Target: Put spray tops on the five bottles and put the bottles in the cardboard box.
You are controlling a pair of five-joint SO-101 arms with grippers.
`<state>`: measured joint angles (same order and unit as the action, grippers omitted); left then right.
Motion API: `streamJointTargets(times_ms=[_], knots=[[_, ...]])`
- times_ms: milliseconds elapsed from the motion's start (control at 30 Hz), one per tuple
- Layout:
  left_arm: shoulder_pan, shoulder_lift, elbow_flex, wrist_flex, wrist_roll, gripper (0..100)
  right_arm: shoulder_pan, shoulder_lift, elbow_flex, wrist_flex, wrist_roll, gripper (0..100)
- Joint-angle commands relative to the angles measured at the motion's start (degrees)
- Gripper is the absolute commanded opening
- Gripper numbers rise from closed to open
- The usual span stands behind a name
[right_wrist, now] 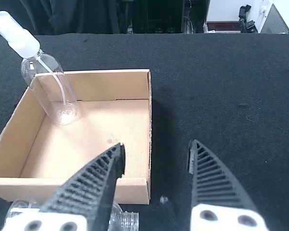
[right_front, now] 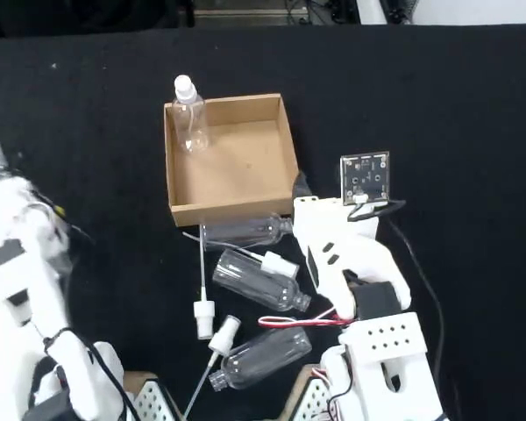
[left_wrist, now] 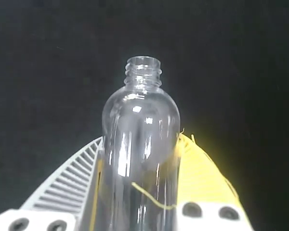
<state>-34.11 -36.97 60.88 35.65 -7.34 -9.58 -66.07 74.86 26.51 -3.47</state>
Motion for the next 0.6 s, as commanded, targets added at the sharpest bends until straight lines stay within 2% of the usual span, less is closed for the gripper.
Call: streamJointTargets(times_ms=[0, 67, 200, 267, 400, 500, 567], knots=[[5.32, -2.29, 1.54, -0.70, -3.34, 3, -0.62, -1.45, 0.13, -1.58, 0.00, 19.8], [7.08, -2.20, 1.63, 2.37, -4.66, 6, -1.23, -1.45, 0.22, -1.58, 0.00, 19.8], [8.48, -0.44, 1.45, 7.47, -5.45, 28, -2.20, -1.45, 0.31, -1.49, 0.09, 19.8], [8.04, 0.62, 1.45, 9.14, -5.45, 35, -2.20, -1.45, 0.31, -1.49, 0.09, 19.8], [7.87, 1.76, -1.01, 13.63, -7.03, 34, -2.20, -1.45, 0.31, -1.49, 0.09, 19.8], [4.53, 3.16, -10.51, 21.98, -7.74, 33, -2.02, -1.45, 0.31, -1.49, 0.09, 19.8], [-0.04, 5.54, -18.95, 26.64, -7.91, 33, -2.02, -1.45, 0.31, -1.49, 0.09, 19.8]])
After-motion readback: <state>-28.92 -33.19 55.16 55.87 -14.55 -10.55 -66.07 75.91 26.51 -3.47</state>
